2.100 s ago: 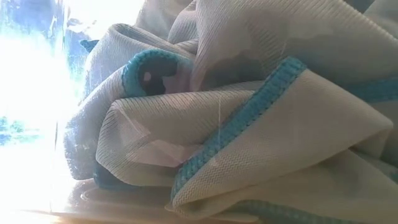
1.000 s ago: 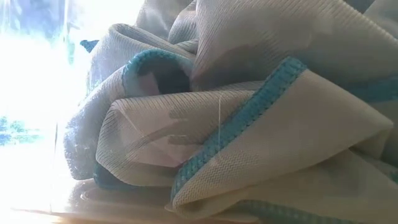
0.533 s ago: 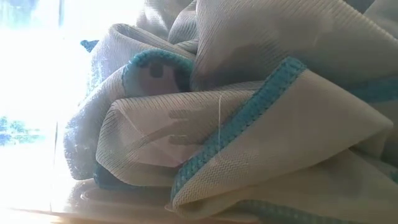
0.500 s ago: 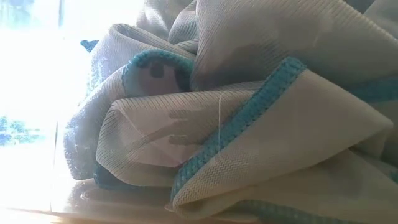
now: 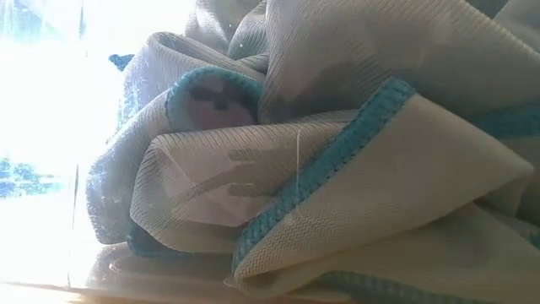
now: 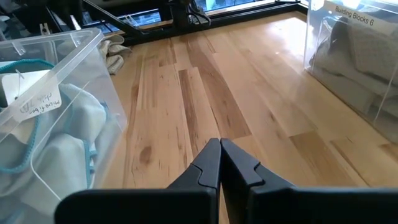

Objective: Sort microfiber towel by color & place in baskets
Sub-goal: Put the white towel into the top transparent bin

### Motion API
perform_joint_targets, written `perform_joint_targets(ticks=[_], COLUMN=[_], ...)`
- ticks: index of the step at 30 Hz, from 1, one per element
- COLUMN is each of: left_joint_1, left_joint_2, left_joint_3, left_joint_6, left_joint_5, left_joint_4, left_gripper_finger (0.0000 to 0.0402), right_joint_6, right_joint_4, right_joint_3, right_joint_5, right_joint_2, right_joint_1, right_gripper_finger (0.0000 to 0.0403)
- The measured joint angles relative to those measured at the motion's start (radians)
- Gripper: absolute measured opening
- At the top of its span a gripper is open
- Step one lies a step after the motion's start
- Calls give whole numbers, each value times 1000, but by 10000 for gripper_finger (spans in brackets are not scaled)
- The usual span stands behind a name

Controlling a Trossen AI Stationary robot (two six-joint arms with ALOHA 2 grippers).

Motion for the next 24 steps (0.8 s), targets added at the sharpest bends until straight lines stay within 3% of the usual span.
perform_joint_targets(ticks=[10,24], left_joint_1=[-45,-49], left_joint_2=[110,326], left_joint_3=[9,-15], left_joint_6=[-31,92], left_joint_5=[-2,-32], left_joint_4=[98,107], left_gripper_finger=[103,102], right_joint_6=[19,19], right_joint_4=[0,0], right_joint_3=[0,0], right_joint_5=[1,1], right_joint_2=[0,0], right_joint_1=[0,0], right_gripper_finger=[0,0])
